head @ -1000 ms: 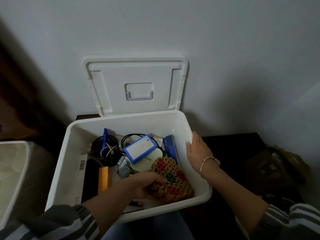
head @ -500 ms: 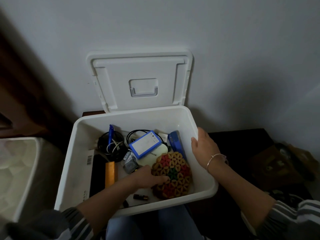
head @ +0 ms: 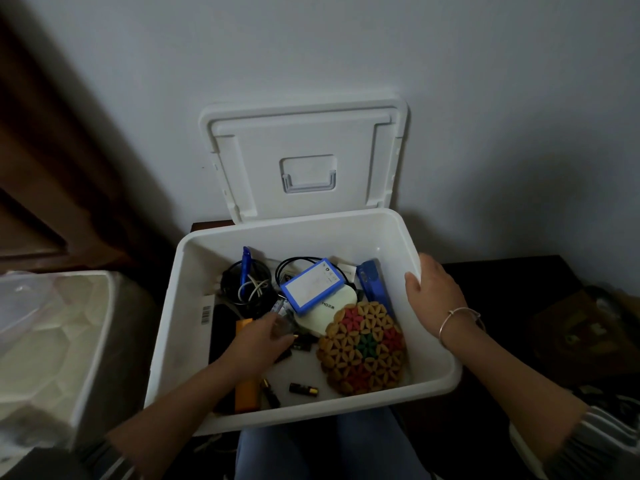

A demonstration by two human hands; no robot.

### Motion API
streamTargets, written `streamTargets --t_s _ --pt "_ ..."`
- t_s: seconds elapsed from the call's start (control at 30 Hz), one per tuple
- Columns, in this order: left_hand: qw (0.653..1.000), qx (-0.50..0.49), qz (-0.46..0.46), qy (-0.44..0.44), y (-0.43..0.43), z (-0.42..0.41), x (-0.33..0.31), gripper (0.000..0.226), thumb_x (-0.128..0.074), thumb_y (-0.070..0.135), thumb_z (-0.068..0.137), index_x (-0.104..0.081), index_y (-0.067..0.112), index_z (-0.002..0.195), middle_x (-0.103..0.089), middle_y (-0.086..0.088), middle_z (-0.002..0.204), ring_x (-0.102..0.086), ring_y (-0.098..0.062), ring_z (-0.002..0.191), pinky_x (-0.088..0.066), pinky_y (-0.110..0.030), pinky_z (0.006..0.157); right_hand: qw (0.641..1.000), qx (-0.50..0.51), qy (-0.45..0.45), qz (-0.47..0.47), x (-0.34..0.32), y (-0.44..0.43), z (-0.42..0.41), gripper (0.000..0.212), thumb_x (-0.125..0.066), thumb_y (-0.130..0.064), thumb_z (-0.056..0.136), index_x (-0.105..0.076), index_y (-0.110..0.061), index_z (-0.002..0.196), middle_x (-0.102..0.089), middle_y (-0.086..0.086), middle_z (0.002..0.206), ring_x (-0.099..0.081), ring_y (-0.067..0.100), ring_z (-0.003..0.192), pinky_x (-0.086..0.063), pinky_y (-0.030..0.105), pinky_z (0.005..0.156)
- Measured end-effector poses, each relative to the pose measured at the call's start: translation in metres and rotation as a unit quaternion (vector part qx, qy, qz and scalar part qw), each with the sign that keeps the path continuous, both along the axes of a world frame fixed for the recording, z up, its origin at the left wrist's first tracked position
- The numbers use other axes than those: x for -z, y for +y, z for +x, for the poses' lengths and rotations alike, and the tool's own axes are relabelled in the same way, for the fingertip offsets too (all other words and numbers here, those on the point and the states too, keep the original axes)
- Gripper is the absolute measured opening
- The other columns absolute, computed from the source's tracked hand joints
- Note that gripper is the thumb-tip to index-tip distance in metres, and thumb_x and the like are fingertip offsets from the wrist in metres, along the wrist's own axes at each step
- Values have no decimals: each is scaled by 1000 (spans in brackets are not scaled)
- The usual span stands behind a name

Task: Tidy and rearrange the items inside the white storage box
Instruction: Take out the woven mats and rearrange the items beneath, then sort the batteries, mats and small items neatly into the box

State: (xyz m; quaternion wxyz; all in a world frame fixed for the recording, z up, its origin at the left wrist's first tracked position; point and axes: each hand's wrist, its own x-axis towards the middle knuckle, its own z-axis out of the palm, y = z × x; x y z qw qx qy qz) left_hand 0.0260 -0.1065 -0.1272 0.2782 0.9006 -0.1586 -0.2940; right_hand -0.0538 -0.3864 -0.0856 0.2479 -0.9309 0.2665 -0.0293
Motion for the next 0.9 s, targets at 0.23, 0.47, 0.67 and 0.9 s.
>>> streamTargets --t_s 0.23,0.47,0.67,0.9 --pt "910 -326 -131 220 -51 16 7 51 -55 39 96 -48 3 132 -57 -9 111 -55 -21 99 -47 -33 85 1000 3 -2 -3 0 0 0 29 -45 -21 97 -46 -5 121 -53 15 118 -55 31 98 -40 30 73" --pt "838 -465 -194 207 -79 28 20 51 -65 21 91 -47 -3 132 -56 -21 125 -55 -34 114 -49 -45 95 1000 7 -1 -3 -3 1 -1 28 -45 -22 97 -46 -7 120 -54 12 116 -56 27 96 -48 35 75" --pt "818 -501 -203 198 -80 27 26 46 -68 15 88 -52 -4 127 -58 -21 123 -56 -35 112 -49 -43 93 1000 5 -4 -14 -1 0 -1 28 -44 -22 96 -46 -7 120 -53 12 117 -56 27 93 -41 30 69" --pt "788 -483 -272 268 -81 28 11 42 -68 16 89 -54 -2 124 -61 -19 120 -60 -32 109 -52 -41 92 1000 7 -4 -20 1 0 -1 28 -44 -24 97 -46 -9 120 -53 10 118 -56 24 94 -40 28 69"
